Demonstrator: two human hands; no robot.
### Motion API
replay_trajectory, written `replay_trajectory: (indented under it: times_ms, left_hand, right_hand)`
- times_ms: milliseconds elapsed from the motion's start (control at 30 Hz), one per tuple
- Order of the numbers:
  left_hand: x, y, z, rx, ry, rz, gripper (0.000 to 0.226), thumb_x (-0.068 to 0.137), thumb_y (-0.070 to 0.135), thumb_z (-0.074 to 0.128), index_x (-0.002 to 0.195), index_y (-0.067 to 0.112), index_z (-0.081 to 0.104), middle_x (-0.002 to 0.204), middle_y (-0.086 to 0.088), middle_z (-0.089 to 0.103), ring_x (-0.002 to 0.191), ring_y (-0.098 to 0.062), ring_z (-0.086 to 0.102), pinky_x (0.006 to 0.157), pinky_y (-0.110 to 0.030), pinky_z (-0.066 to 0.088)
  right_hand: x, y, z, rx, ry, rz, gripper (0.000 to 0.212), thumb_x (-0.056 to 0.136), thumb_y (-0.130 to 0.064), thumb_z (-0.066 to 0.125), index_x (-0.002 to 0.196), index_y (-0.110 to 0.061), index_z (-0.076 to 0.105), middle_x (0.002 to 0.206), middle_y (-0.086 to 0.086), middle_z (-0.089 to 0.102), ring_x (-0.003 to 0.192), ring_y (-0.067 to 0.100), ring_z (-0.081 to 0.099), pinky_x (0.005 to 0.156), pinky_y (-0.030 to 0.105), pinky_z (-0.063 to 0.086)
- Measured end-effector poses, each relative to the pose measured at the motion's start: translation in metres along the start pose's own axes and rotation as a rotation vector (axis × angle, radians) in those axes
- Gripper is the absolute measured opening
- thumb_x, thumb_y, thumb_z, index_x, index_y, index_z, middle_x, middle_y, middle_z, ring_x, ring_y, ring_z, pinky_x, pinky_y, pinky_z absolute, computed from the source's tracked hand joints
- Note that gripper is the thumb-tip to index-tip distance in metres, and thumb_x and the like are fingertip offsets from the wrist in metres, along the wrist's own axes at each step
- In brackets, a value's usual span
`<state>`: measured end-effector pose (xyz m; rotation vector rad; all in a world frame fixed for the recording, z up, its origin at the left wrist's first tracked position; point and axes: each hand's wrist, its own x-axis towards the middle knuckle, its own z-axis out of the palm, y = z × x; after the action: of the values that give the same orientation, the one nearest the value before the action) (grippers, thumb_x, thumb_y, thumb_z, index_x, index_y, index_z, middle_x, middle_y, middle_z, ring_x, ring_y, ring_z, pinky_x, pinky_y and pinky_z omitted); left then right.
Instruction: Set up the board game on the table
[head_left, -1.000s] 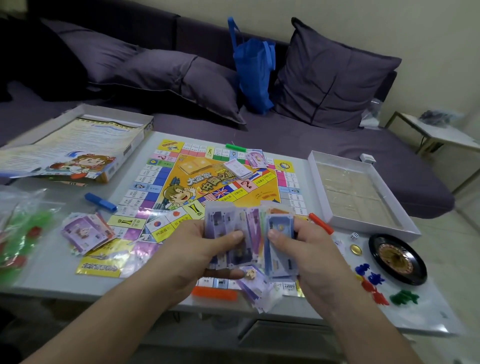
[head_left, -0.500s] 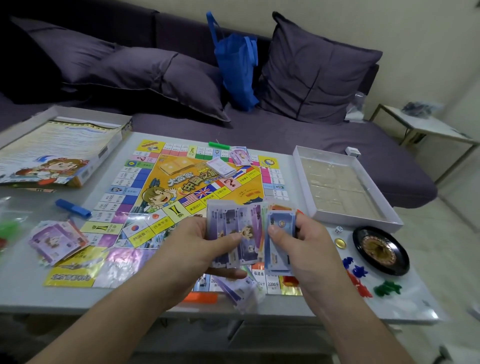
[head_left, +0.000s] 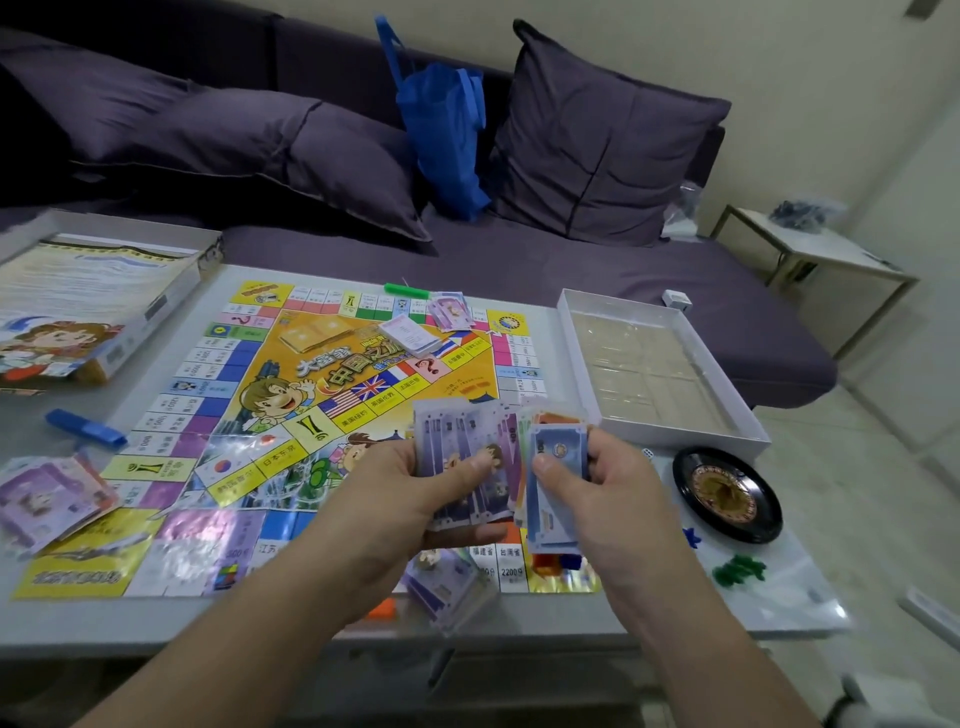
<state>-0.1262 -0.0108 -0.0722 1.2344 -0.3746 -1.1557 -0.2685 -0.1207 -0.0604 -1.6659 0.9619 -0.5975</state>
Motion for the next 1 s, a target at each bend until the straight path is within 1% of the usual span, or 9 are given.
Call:
replay_trajectory:
  times_ms: [133,267,367,467,533,633,700,867,1000]
  left_hand:
    - [0.011,0.003,0.002,0.019,0.024,-0.004,0.024,0.095,0.011,0.068,0.115,-0.002,0.070,0.102,-0.018,0.079,0.092,-0.036,0.079,0.073,-0.042,0.066]
    - [0.018,0.005,0.000,0.023,0.097,-0.039,0.013,0.098,0.009,0.066,0.108,0.001,0.069,0.095,-0.017,0.080,0.088,-0.035,0.079,0.071,-0.042,0.066]
    - [0.021,0.005,0.000,0.022,0.103,-0.049,0.015,0.097,0.010,0.066,0.109,0.000,0.069,0.094,-0.017,0.080,0.086,-0.035,0.079,0.070,-0.041,0.066]
    - [0.023,0.004,0.000,0.021,0.100,-0.053,0.016,0.097,0.010,0.066,0.110,0.001,0.068,0.094,-0.016,0.080,0.086,-0.035,0.080,0.071,-0.042,0.065]
    - [0.025,0.004,-0.001,0.028,0.101,-0.058,0.018,0.097,0.011,0.066,0.112,0.001,0.068,0.095,-0.016,0.081,0.086,-0.035,0.080,0.070,-0.042,0.065]
    - [0.027,0.003,-0.002,0.040,0.101,-0.065,0.020,0.097,0.012,0.067,0.114,0.002,0.066,0.097,-0.016,0.080,0.087,-0.035,0.079,0.067,-0.040,0.066]
    - [0.027,0.003,-0.003,0.045,0.099,-0.064,0.020,0.097,0.011,0.067,0.114,0.001,0.066,0.097,-0.016,0.080,0.087,-0.035,0.079,0.067,-0.039,0.066]
    - [0.025,0.003,-0.004,0.041,0.115,-0.072,0.016,0.095,0.011,0.069,0.108,0.000,0.068,0.094,-0.020,0.080,0.086,-0.036,0.079,0.067,-0.040,0.066]
    - [0.020,0.004,-0.006,0.012,0.109,-0.095,0.019,0.094,0.010,0.070,0.108,-0.003,0.068,0.096,-0.023,0.078,0.086,-0.039,0.079,0.066,-0.041,0.066]
  right_hand:
    - [0.021,-0.010,-0.036,-0.100,0.112,0.020,0.011,0.102,-0.018,0.064,0.099,-0.023,0.073,0.081,-0.002,0.074,0.072,0.015,0.071,0.059,0.029,0.053]
    - [0.066,-0.004,-0.078,-0.402,0.200,-0.048,0.011,0.099,-0.012,0.065,0.092,-0.018,0.069,0.081,0.007,0.068,0.074,0.024,0.063,0.063,0.032,0.046]
    - [0.096,0.010,-0.088,-0.625,0.112,0.014,0.014,0.098,-0.011,0.063,0.095,-0.023,0.071,0.083,0.001,0.067,0.076,0.018,0.062,0.062,0.029,0.047]
    - [0.115,0.018,-0.083,-0.798,-0.017,0.044,0.024,0.097,-0.009,0.063,0.080,-0.027,0.066,0.076,0.002,0.066,0.067,0.014,0.059,0.054,0.026,0.039]
    - [0.121,0.024,-0.077,-0.879,-0.071,0.068,0.029,0.096,-0.010,0.064,0.074,-0.028,0.062,0.077,0.002,0.064,0.067,0.013,0.057,0.054,0.027,0.037]
    - [0.126,0.029,-0.074,-0.945,-0.090,0.084,0.026,0.095,-0.010,0.063,0.080,-0.030,0.061,0.086,0.000,0.064,0.075,0.012,0.059,0.054,0.026,0.039]
    - [0.126,0.029,-0.075,-0.964,-0.074,0.090,0.025,0.093,-0.008,0.061,0.081,-0.029,0.063,0.086,0.001,0.065,0.075,0.015,0.061,0.053,0.027,0.041]
    - [0.121,0.026,-0.077,-0.988,-0.037,0.091,0.015,0.095,-0.006,0.058,0.094,-0.013,0.071,0.087,0.007,0.068,0.072,0.016,0.060,0.054,0.026,0.044]
    - [0.113,0.023,-0.076,-0.974,-0.019,0.113,0.016,0.098,-0.006,0.056,0.089,-0.013,0.068,0.082,0.006,0.067,0.070,0.016,0.060,0.053,0.026,0.042]
